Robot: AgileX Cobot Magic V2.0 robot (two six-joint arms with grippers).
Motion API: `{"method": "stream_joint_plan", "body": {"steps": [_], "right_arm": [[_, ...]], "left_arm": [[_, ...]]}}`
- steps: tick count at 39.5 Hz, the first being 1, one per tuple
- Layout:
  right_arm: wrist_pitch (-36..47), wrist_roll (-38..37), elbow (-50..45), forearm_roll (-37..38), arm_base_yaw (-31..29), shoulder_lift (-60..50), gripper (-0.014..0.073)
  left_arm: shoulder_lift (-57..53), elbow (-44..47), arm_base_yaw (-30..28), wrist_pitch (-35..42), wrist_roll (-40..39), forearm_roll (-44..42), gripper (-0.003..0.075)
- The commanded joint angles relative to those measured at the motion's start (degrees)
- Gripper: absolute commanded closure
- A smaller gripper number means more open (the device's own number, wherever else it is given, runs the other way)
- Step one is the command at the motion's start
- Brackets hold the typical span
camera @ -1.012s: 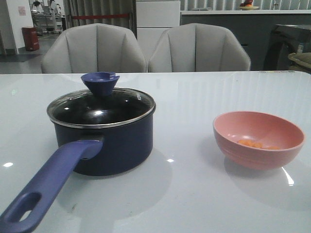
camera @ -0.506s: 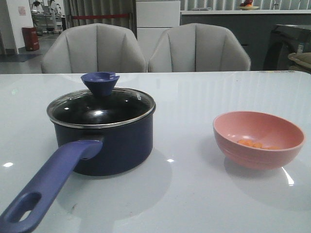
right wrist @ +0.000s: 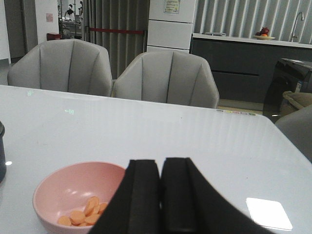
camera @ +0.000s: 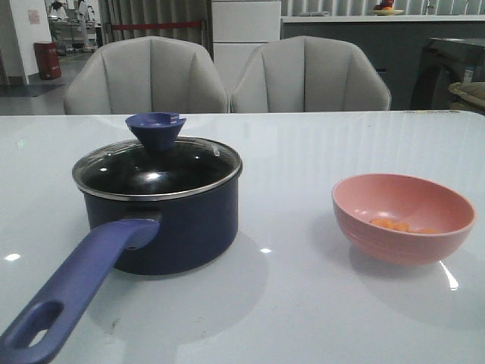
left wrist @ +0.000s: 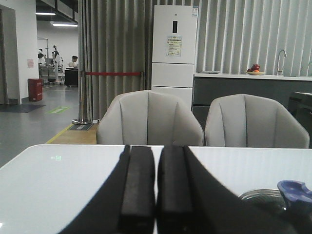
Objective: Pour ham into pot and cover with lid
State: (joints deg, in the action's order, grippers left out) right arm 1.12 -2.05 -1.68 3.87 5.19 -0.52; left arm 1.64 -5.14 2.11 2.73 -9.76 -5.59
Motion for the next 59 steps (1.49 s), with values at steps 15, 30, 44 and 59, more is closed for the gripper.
{"method": "stream_joint_plan", "body": {"steps": [15,30,44,59], "right_arm": [[4.1,0.1,-0.4,0.5,-0.3,-1.1,0.0457],[4.1,0.1,-0.4,0.5,-0.3,-1.1,0.0457],[4.1,0.1,-0.4,0.5,-0.3,-1.1,0.0457],[4.1,0.1,-0.4,0.5,-0.3,-1.1,0.0457]], "left_arm": [[19.7,-22.6,0.1,-23.0,-0.2,1.0,0.0607],[22.7,-22.3,0.1,-23.4,-0.2,1.1,0.0606],[22.7,-22.3,0.1,-23.3,-0.2,1.4,0.0521],[22.7,-22.4,0.1,-23.5,-0.2,1.8,0.0210]]}}
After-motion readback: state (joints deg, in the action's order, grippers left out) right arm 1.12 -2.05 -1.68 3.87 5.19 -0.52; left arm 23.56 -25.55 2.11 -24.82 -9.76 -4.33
